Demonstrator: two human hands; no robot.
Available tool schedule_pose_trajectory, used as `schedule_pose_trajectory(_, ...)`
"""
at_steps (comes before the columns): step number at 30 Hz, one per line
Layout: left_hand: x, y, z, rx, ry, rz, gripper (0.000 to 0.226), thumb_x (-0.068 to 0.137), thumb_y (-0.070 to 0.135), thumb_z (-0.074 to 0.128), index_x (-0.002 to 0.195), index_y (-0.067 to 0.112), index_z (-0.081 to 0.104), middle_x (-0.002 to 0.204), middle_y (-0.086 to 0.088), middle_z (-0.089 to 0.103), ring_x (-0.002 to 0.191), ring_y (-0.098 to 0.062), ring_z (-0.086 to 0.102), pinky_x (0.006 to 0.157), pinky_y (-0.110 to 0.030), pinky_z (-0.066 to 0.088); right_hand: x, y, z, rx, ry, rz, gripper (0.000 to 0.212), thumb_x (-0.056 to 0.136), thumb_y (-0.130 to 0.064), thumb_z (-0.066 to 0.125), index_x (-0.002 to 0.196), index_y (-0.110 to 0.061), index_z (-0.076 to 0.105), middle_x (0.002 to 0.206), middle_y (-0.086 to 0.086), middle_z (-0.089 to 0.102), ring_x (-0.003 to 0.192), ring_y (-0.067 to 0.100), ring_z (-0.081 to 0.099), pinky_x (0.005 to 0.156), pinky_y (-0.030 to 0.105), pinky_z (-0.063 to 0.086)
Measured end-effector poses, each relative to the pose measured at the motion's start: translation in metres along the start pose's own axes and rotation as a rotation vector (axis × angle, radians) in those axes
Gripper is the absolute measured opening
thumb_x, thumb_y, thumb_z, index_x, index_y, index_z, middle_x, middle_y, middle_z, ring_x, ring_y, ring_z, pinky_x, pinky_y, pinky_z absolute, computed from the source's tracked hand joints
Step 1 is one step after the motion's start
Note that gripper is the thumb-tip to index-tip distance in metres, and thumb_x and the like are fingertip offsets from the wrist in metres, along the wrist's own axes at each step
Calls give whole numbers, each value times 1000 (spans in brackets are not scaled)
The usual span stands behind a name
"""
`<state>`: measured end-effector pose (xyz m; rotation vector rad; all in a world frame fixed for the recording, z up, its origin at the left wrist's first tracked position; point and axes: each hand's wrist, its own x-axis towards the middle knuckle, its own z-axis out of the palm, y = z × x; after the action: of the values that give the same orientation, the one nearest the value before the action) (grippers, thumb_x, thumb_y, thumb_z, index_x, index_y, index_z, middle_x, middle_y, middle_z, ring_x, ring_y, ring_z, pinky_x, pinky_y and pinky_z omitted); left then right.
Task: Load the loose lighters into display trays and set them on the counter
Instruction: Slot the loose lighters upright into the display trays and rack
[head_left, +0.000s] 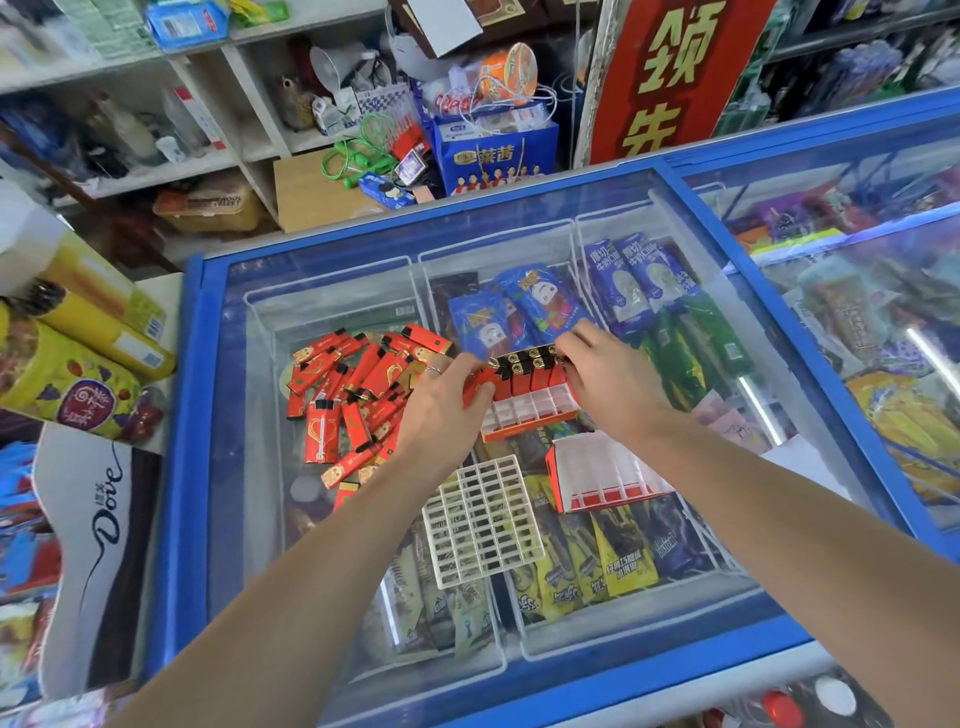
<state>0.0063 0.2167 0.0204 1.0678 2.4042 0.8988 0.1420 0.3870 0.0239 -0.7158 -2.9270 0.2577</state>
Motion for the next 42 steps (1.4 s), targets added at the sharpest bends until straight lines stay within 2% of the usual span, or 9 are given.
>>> schedule_pose_trajectory(4,3,1,-1,2,4,0,24,102,30,58,124,22,63,109,2,53,100,-18,52,80,-27,41,-2,0,0,-14,17,8,23,93,-1,59,114,-7,66,113,4,57,100,21,59,70,30,47)
schedule_pose_trajectory(7,5,1,-1,-15,3,9,25,101,32,60,125,24,64,106,3,52,92,-14,53,77,-24,40,-1,-5,-3,20,30,27,25,89,0,62,113,-7,65,116,4,55,95,22,60,72,31,51)
schedule_pose_trajectory(11,8,3,-1,-40,-4,30,25,99,30,63,123,21,66,98,3,54,78,-4,51,67,-18,35,4,-27,-14,504,174,145,30,86,1,61,113,-12,63,113,0,61,81,16,64,75,31,55)
schedule_pose_trajectory(15,10,3,-7,-39,5,67,9,96,29,66,103,24,69,87,0,63,73,-14,57,63,-30,43,14,-47,-23,960,-36,217,38,85,-11,64,117,-30,67,107,-11,68,78,10,66,75,20,54)
schedule_pose_trajectory(19,8,2,-13,-44,-19,120,8,94,23,69,99,20,73,86,0,66,76,-18,61,70,-38,51,15,-52,-21,842,-70,100,29,86,-7,66,110,-20,74,103,-10,72,90,5,68,89,30,56)
schedule_pose_trajectory(29,3,-27,-13,35,-67,-31,42,89,18,72,128,17,56,107,-1,60,91,-21,59,80,-40,53,8,-54,-2,547,-16,-56,17,89,-2,65,101,-13,66,91,-1,69,76,13,63,74,40,56)
schedule_pose_trajectory(32,2,-36,-8,26,-121,-49,56,92,17,69,145,20,50,112,-3,65,95,-21,65,85,-40,56,6,-58,5,433,-58,-141,18,90,-1,62,105,-11,64,101,4,67,84,20,62,76,42,54)
schedule_pose_trajectory(36,0,-40,-1,-21,-155,-52,58,92,11,62,147,24,50,112,3,69,83,-6,63,82,-28,53,4,-63,17,327,-101,-179,19,95,-4,55,111,-11,63,111,3,55,90,29,61,74,47,52)
schedule_pose_trajectory(42,-4,-34,0,-97,-162,-71,60,93,7,56,150,23,48,101,19,61,73,17,59,60,1,41,6,-65,24,225,-121,-161,16,95,-2,56,109,-7,62,111,4,52,83,30,62,69,47,54)
